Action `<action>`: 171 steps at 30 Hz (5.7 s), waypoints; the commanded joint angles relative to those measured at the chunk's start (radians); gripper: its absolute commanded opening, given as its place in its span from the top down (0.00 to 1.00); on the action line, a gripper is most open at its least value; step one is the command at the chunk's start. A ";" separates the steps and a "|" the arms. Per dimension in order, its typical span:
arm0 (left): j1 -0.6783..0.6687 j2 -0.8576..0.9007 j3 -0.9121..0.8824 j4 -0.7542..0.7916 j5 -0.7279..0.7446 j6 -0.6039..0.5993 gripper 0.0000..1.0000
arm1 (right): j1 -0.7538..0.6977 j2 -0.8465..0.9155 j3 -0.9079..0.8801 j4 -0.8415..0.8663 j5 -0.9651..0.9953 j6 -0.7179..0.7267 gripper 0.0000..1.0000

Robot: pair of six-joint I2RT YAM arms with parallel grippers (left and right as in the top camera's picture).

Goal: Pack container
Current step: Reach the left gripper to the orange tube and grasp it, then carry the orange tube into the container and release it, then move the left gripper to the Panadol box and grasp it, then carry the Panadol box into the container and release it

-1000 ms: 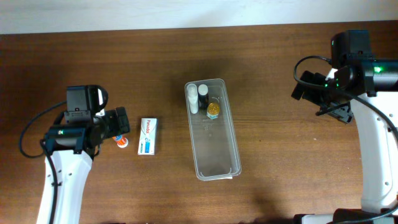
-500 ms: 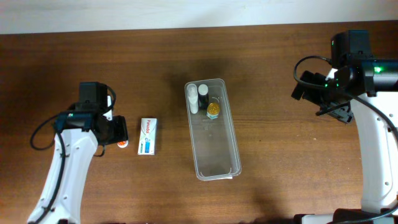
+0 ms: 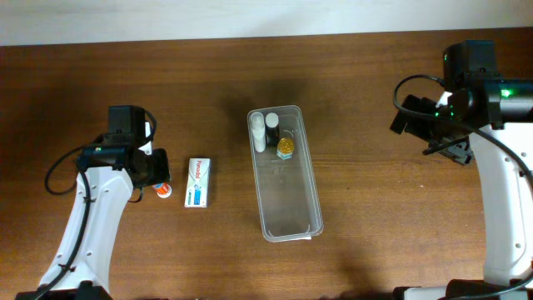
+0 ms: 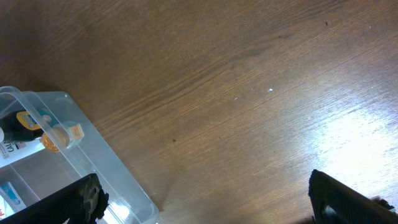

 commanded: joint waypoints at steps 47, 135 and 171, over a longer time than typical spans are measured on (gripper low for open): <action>-0.679 0.397 0.544 -0.051 -0.044 -0.028 0.82 | -0.007 -0.006 0.008 0.000 -0.002 0.012 0.02; -0.212 0.457 0.290 -0.169 0.175 0.113 0.22 | -0.007 -0.006 0.008 0.000 -0.002 0.012 0.02; -0.297 0.143 0.275 -0.182 0.344 -0.134 0.50 | -0.007 -0.006 0.008 0.000 -0.002 0.012 0.02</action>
